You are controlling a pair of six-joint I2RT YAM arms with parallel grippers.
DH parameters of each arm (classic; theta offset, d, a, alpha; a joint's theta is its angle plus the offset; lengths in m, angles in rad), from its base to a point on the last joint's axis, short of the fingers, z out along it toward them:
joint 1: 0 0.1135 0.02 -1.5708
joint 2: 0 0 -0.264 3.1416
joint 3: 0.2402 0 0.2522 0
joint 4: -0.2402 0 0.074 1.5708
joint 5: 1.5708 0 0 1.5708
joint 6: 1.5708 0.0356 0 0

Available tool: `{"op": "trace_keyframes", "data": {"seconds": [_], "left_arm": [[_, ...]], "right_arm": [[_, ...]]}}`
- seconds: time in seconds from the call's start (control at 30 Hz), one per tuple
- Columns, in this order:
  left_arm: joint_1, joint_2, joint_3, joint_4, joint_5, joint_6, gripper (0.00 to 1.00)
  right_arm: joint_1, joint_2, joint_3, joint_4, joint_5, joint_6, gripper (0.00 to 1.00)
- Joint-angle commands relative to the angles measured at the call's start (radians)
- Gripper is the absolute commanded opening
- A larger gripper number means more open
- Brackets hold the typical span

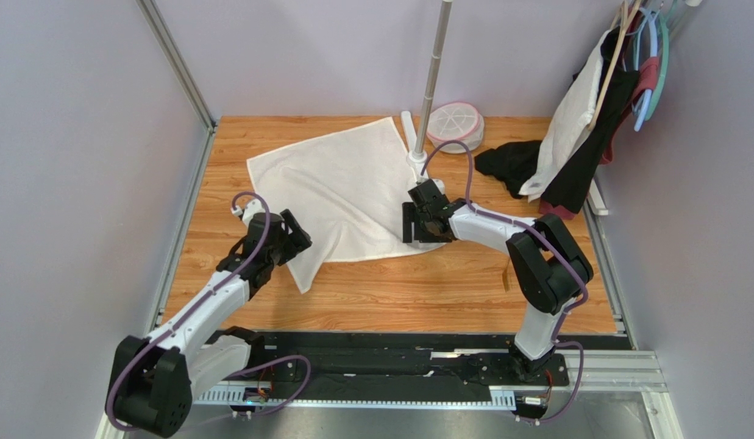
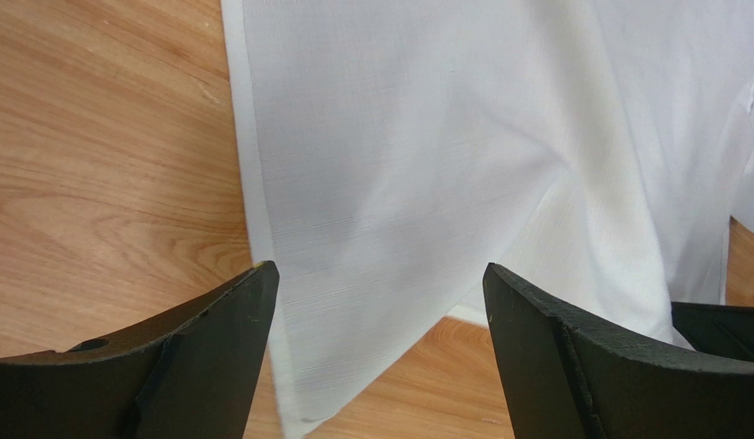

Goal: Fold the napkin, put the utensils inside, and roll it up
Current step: Flatten the napkin out

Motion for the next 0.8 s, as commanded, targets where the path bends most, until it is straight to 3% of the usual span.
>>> {"op": "trace_keyframes", "data": {"seconds": [0.0,0.2,0.23,0.33,0.47,0.63,0.77], "left_arm": [[0.002,-0.131,0.059,-0.134,-0.036,0.091,0.92],[0.004,-0.261,0.129,-0.251,-0.005,0.17,0.94],[0.008,-0.271,0.154,-0.266,0.005,0.183,0.99],[0.048,-0.286,0.201,-0.274,0.129,0.232,0.99],[0.158,-0.285,0.244,-0.298,0.245,0.247,0.99],[0.198,-0.3,0.255,-0.328,0.28,0.273,0.99],[0.211,-0.312,0.261,-0.351,0.283,0.298,0.99]], "right_arm": [[-0.005,-0.056,-0.011,-0.183,0.16,-0.047,0.77],[0.104,-0.229,0.068,-0.178,0.114,-0.11,0.77],[0.148,-0.241,0.078,-0.163,0.09,-0.112,0.77],[0.233,-0.226,0.096,-0.037,-0.057,-0.095,0.77],[0.326,-0.052,0.209,0.105,-0.212,-0.075,0.77],[0.406,0.187,0.347,0.147,-0.222,-0.104,0.76],[0.426,0.252,0.363,0.181,-0.246,-0.118,0.75]]}}
